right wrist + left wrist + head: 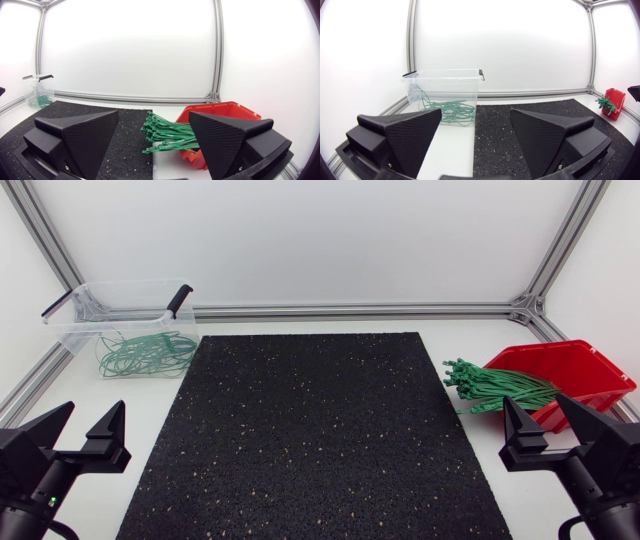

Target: Take a green cable tie from the red box, thread the tail through the head to close it, then place it in the transparent bin on the left.

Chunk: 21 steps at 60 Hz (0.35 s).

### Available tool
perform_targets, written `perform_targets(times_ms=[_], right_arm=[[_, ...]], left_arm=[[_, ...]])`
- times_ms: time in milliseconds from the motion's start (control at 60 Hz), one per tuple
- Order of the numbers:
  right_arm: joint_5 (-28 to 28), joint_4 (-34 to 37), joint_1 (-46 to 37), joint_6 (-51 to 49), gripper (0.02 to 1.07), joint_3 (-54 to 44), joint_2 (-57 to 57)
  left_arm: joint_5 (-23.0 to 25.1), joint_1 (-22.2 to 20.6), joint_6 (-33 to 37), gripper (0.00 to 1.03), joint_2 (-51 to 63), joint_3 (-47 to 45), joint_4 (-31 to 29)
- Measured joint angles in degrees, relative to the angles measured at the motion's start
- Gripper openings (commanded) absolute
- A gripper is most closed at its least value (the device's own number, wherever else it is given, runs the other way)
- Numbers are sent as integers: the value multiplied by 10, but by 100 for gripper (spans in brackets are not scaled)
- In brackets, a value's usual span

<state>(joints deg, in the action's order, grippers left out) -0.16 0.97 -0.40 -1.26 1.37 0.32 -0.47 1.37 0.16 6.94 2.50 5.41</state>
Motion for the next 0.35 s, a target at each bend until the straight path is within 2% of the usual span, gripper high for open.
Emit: perform_targets(times_ms=[183, 350], right_arm=[[0, 0, 0, 0, 103, 0, 0], [0, 0, 0, 0, 103, 0, 0]], left_arm=[[2, -8, 0, 98, -52, -1, -47], [2, -11, 0, 99, -65, -1, -49]])
